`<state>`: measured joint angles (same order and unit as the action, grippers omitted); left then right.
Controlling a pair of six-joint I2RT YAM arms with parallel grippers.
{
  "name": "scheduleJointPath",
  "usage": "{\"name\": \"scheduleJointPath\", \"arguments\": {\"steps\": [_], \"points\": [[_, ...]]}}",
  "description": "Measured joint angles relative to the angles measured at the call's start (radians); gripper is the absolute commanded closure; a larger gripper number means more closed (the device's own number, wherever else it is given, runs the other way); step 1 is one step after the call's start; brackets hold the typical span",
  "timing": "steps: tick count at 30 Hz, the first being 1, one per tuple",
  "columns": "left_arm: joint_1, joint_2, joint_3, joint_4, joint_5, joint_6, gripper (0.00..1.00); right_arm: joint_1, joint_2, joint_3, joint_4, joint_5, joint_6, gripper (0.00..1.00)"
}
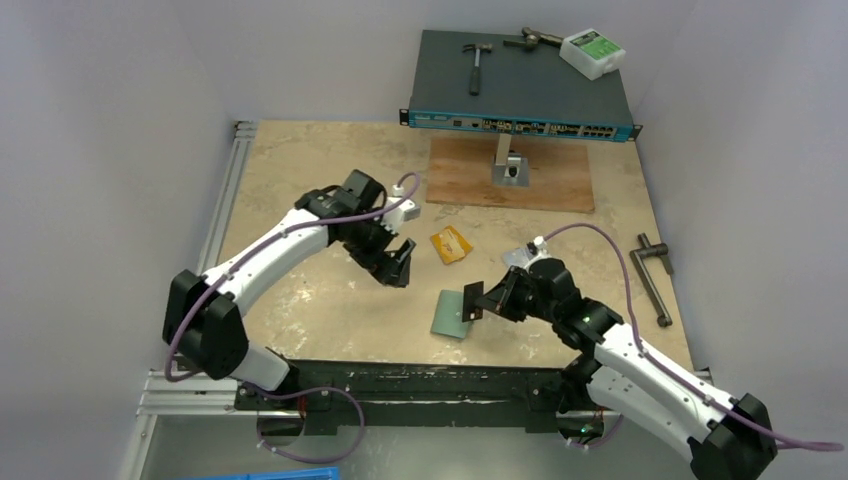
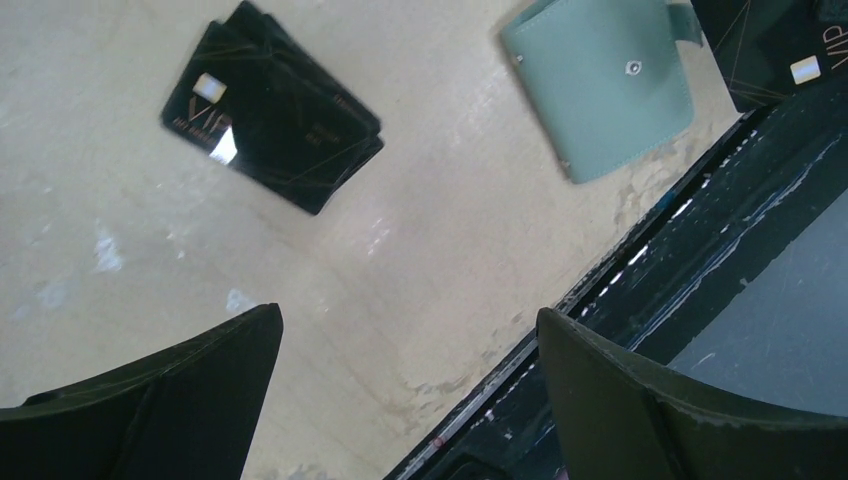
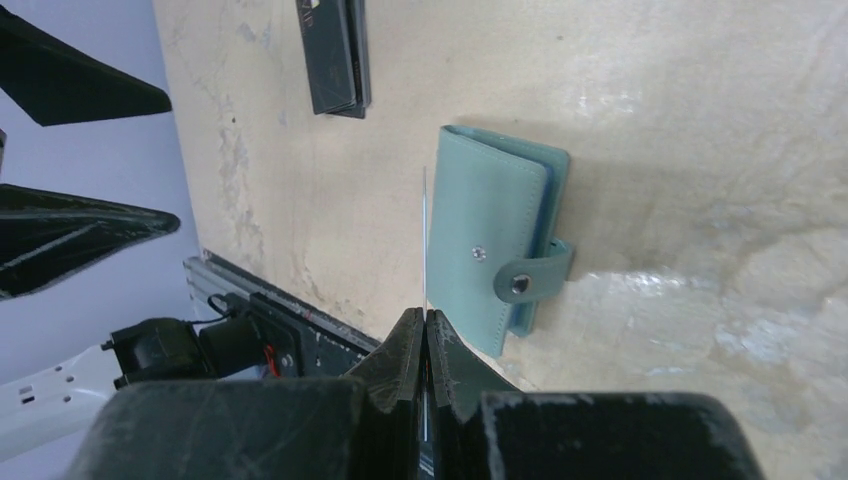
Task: Put the credit cards into the card holder
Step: Pick up the credit card from the center of the board, then insert the credit card into the card holder.
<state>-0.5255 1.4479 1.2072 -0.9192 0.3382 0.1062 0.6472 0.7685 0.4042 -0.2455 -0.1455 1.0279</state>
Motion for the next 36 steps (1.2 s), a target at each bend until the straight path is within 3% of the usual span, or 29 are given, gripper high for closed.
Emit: {"name": "scheduleJointPath", "arguments": {"steps": [5,10,22,28,36], "points": [[-0.135,0.167,0.077,0.063,-0.018,-0.096,0.00,0.000,-0.097,-0.009,-0.116,0.046,0.024,1.00],[-0.174,0.261,0.089,0.127,-0.020,-0.189,0.00,0.000,-0.124,-0.068,-0.172,0.032,0.034,1.00],[-0.210,0.267,-0.006,0.282,0.086,-0.303,0.01,0.000,-0.206,-0.171,-0.238,-0.117,0.026,1.00],[-0.222,0.290,-0.045,0.358,0.148,-0.317,0.17,0.000,-0.181,-0.185,-0.215,-0.159,0.012,1.00],[-0.222,0.351,-0.069,0.431,0.219,-0.333,0.18,0.000,-0.208,-0.185,-0.156,-0.193,0.000,1.00]]}}
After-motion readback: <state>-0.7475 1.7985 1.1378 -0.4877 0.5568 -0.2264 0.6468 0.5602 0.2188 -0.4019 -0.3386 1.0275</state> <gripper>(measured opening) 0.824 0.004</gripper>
